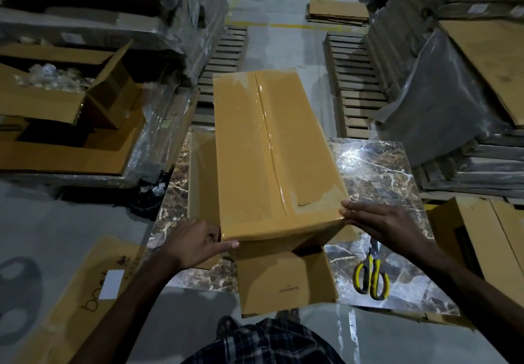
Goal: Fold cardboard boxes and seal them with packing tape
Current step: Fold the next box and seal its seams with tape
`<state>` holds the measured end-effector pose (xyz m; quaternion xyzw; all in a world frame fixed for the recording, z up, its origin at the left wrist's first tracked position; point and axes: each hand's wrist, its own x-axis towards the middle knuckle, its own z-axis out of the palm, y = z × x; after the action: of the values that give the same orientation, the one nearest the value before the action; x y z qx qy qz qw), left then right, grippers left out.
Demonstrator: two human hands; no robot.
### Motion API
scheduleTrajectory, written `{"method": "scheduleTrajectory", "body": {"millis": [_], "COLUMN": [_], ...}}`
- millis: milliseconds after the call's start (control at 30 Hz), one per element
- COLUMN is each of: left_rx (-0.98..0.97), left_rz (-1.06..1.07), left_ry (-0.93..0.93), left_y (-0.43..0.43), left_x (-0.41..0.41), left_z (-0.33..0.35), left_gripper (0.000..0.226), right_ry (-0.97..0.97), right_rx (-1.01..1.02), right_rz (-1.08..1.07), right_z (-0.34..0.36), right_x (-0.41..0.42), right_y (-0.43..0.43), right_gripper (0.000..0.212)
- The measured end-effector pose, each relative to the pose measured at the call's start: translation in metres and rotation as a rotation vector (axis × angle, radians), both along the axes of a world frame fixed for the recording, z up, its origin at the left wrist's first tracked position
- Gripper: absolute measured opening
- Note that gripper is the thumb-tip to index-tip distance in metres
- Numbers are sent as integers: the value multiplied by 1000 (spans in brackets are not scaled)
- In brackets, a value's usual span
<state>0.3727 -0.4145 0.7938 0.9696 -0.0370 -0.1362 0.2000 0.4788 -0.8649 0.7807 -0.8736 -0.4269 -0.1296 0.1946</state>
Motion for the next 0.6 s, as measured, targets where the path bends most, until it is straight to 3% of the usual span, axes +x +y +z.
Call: {"method": "scheduleTrajectory", "body": {"millis": [167,300,467,600], "left_rx": [7,-11,137,146], "left_rz": [-8,3,60,123], "left_ry": [9,-29,-21,-245], "left_y": [1,-1,-13,-17], "left_x": [-5,-5,-6,-9], "left_z": [-10,-11,1,-4], "left_gripper": [92,88,69,87], "right_ry": [-145,-196,-241,-287], "right_rx": [14,72,41,25], "right_rz": [84,94,6,-32], "right_z": [-2,-5,-15,-5], "right_x": [3,3,4,0], "right_y": [-2,4,6,33], "right_gripper": [36,37,30,29]}}
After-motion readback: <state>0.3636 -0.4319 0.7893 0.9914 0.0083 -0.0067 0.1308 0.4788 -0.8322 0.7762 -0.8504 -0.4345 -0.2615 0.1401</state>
